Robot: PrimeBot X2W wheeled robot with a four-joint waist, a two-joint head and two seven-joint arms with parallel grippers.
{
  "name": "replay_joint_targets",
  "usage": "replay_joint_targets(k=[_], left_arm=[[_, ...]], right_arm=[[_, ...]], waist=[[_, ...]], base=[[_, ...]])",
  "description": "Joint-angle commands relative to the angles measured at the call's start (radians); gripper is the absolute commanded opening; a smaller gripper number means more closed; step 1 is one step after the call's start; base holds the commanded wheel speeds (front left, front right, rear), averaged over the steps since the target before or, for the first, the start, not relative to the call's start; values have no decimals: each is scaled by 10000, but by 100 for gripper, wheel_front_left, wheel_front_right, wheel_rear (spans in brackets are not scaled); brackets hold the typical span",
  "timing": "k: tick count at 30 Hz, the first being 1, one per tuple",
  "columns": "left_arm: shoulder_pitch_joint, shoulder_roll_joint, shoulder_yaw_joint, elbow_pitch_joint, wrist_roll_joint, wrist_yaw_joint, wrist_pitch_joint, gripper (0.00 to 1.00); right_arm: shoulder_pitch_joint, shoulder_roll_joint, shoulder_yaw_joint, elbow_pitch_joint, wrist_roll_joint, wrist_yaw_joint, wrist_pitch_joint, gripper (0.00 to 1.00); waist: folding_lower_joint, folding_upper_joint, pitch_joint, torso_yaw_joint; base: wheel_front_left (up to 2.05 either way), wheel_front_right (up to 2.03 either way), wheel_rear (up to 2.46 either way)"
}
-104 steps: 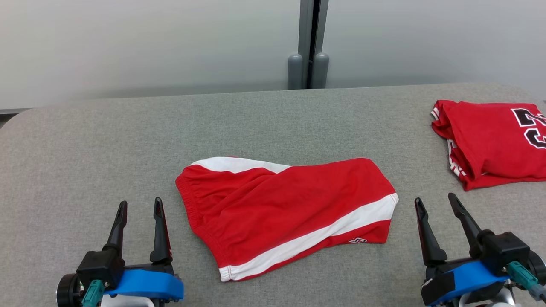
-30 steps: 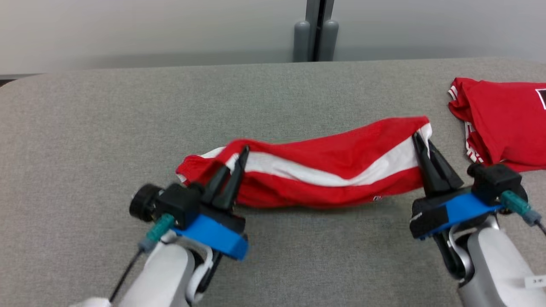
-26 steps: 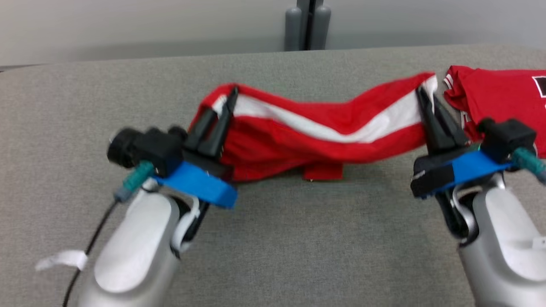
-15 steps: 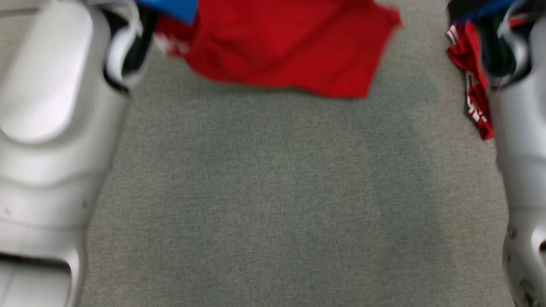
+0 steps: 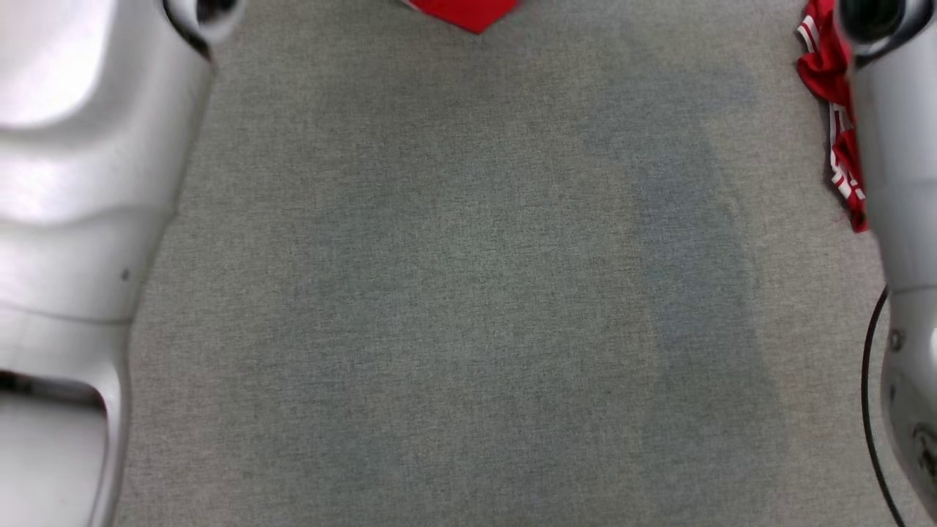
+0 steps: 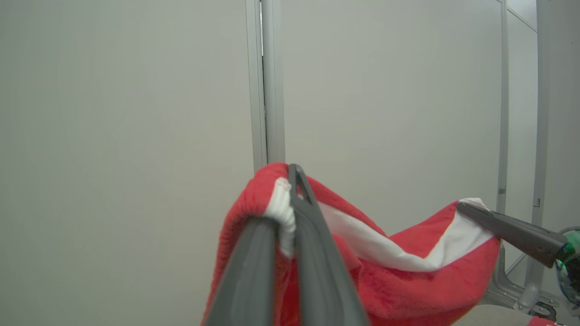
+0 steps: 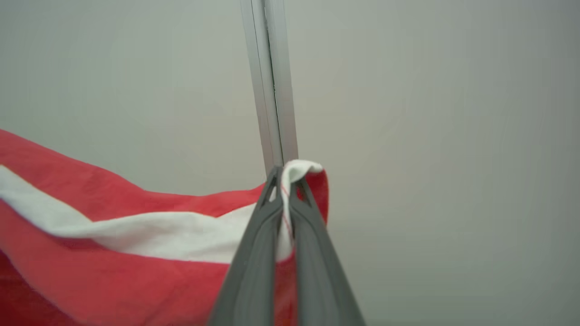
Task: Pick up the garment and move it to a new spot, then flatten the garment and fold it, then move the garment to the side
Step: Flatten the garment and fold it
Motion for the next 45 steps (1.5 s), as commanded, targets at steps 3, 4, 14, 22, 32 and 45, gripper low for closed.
replay_joint_targets(k=[3,4,14,22,32,45], left_arm=[[1308,216,-78,-258,-187,-16,-113,0],[1720,238,40,-449,-232,-16,-121,0],[7654,539,518,-3309,486,583,-122,0],[11096,696,404,-4603,680,987,-125,0],[13898,683,101,-5549,820,1215,-126,0],[13536,533,97,-5761,979,1011,-127,0]], right_arm=[[1028,-47,506,138,322,6,-295,0],[1334,-45,666,110,409,6,-355,0],[5697,-621,1642,-1295,1387,6,-576,0],[9024,-1042,1570,-2929,1665,6,-581,0],[12977,-661,508,-5718,1403,6,197,0],[13369,-130,-836,-7848,448,6,1507,0]], waist=[[-2,0,-118,41],[-2,0,-179,33],[-2,0,-1269,252],[-2,0,-2133,386],[-2,0,-2931,560],[-2,0,-2989,913]], base=[[0,0,0],[0,0,0],[0,0,0],[0,0,0],[0,0,0],[0,0,0]])
